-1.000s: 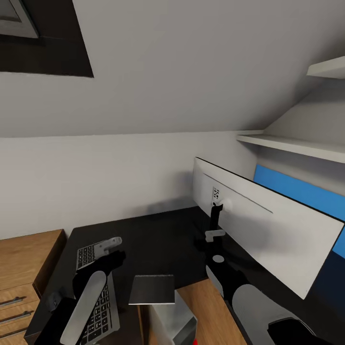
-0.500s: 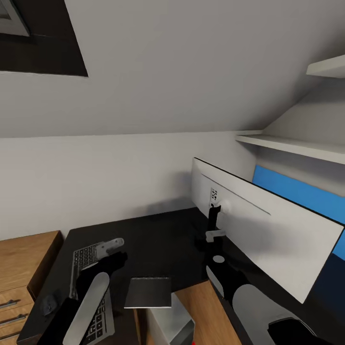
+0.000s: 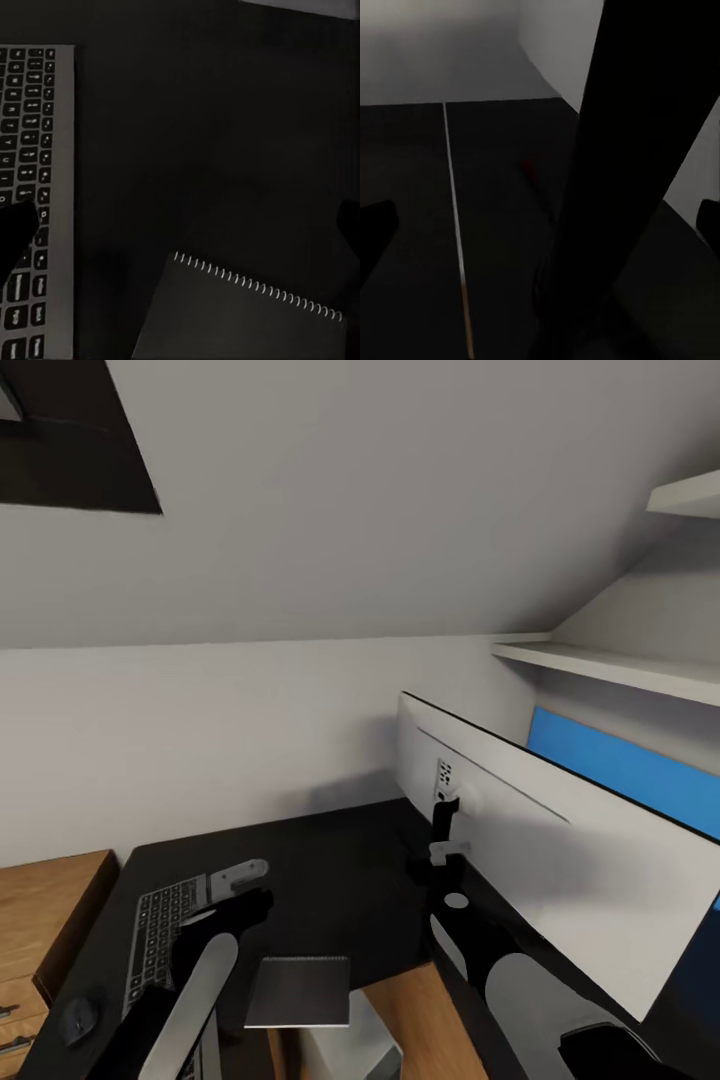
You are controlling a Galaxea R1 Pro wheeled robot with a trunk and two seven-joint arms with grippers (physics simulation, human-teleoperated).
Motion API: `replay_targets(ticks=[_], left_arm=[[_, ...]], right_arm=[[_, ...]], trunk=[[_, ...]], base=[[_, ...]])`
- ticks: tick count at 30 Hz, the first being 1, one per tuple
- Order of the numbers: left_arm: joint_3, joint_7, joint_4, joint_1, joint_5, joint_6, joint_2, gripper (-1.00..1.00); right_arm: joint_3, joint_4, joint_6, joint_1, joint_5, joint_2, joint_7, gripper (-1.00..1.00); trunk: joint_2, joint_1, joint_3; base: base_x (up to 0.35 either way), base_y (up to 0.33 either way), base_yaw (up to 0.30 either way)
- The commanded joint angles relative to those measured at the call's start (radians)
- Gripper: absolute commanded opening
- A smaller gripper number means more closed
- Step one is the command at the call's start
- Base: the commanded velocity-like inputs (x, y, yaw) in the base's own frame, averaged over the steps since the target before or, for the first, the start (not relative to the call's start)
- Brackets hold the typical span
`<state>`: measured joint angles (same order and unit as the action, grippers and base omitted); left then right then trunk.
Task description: In the bedroom, organize the workspace by keeping the computer under the desk, ensuring the monitor is on the desk, placing the keyboard on the desk next to the monitor, placing the mouse on the desk next to the keyboard, moving the folder from the swivel chair onto the desk next to the mouse, stacking the notebook on top of the folder with the pen on top of the notebook, and positioning the swivel chair next to the desk.
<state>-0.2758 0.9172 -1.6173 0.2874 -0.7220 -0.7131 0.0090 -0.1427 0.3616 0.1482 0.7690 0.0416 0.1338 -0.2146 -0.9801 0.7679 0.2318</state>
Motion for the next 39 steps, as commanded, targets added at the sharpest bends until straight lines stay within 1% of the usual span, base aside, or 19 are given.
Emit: replay_targets(ticks=[1,9,16,24,39], left_arm=[[-0.005,0.010,-0.001,0.001,-0.008,-0.002,0.001,1.00],[-0.017,0.010,-0.001,0.001,-0.008,-0.002,0.002,1.00],[-0.018,0.011,-0.001,0.001,-0.008,-0.001,0.002,1.00],[-0.019,0.011,-0.001,0.001,-0.009,0.000,0.002,1.00],[-0.020,0.011,0.002,0.001,-0.012,0.000,0.002,1.00]], right_arm=[[-0.006,-0.001,0.000,0.001,0.004,-0.001,-0.009,1.00],[-0.006,0.000,0.001,0.001,0.004,-0.002,-0.009,1.00],[-0.006,0.001,0.001,0.001,0.004,-0.003,-0.009,1.00],[-0.006,0.002,0.001,0.001,0.003,-0.004,-0.009,1.00],[-0.006,0.003,0.002,0.001,0.004,-0.005,-0.009,1.00]], trunk=[[-0.001,0.000,0.001],[-0.001,0.000,0.001],[-0.001,0.000,0.001],[-0.001,0.000,0.001],[-0.001,0.000,0.001]], base=[[0.079,-0.039,0.000],[0.033,-0.016,0.000],[0.017,-0.002,0.000],[0.120,-0.019,0.000],[0.010,-0.002,0.000]])
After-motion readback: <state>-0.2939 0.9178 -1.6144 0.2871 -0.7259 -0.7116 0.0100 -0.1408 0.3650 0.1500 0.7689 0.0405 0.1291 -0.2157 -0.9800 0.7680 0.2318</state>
